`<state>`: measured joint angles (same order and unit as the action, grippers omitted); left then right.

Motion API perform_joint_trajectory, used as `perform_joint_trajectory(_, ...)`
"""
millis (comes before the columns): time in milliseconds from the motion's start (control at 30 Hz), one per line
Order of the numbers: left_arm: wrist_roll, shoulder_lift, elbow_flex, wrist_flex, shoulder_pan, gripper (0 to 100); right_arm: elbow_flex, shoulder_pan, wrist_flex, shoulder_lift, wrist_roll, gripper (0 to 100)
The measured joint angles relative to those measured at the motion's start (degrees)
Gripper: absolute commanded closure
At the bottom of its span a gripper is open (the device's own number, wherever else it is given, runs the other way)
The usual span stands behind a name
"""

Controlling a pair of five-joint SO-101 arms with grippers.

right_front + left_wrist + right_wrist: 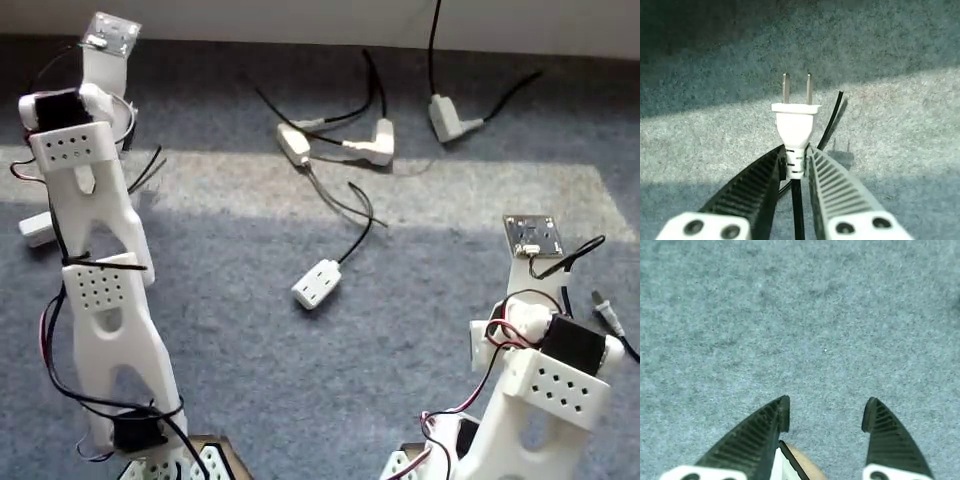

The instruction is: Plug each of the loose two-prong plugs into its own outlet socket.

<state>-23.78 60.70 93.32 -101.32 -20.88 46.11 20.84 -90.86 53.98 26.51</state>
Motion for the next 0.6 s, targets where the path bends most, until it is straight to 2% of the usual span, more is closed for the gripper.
perform_joint_trajectory(100,3.3,-7.1,-6.4,-0.1,0.8,99,0.0,0.0,0.0,0.0,0.0,76.0)
perform_joint_trajectory(300,5.0,-27.2,-29.5,-0.1,3.7,99,0.0,-0.1,1.5,0.0,0.0,76.0)
perform_joint_trajectory(500,5.4,-50.8,-54.0,-0.1,14.3,99,0.0,-0.1,4.2,0.0,0.0,76.0)
perform_joint_trajectory(600,9.4,-62.5,-65.7,4.2,20.3,99,1.1,-0.1,5.3,0.1,-2.1,76.0)
